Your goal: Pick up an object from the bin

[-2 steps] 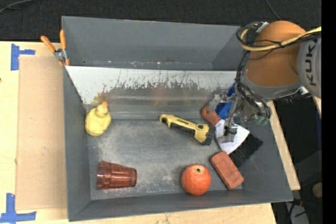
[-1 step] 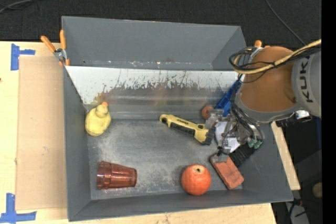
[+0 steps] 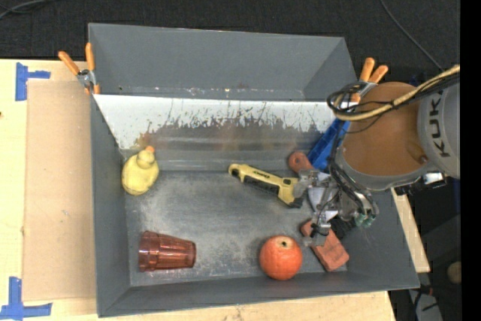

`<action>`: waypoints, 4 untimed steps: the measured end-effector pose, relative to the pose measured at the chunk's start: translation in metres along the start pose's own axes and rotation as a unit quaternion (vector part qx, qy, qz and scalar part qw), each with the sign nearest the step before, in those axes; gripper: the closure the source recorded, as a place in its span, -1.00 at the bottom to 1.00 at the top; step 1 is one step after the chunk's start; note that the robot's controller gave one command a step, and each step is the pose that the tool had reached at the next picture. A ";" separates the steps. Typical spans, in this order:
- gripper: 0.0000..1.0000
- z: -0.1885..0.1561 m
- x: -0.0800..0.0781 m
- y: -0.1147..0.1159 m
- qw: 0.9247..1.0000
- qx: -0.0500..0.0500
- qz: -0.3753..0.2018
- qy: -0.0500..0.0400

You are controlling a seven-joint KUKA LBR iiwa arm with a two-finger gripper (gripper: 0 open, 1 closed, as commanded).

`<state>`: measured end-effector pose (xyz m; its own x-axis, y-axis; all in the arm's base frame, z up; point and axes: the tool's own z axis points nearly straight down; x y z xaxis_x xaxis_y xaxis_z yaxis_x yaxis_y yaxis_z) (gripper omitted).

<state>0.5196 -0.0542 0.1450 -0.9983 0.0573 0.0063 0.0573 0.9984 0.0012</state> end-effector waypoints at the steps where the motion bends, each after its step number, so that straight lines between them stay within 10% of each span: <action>1: -1.00 -0.022 0.008 0.016 1.000 0.001 -0.005 0.004; 2: -1.00 -0.053 0.010 0.034 0.999 -0.001 -0.032 -0.003; 3: -1.00 -0.032 -0.036 0.001 0.998 -0.001 -0.065 -0.002; 4: -1.00 -0.090 -0.042 0.006 0.998 -0.002 -0.061 0.000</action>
Offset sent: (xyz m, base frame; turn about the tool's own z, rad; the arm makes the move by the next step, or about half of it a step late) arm -0.0238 0.0373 -0.0238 -0.2558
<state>0.5628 -0.0505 0.2346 -0.9979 -0.0644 0.0062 -0.0644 0.9979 0.0050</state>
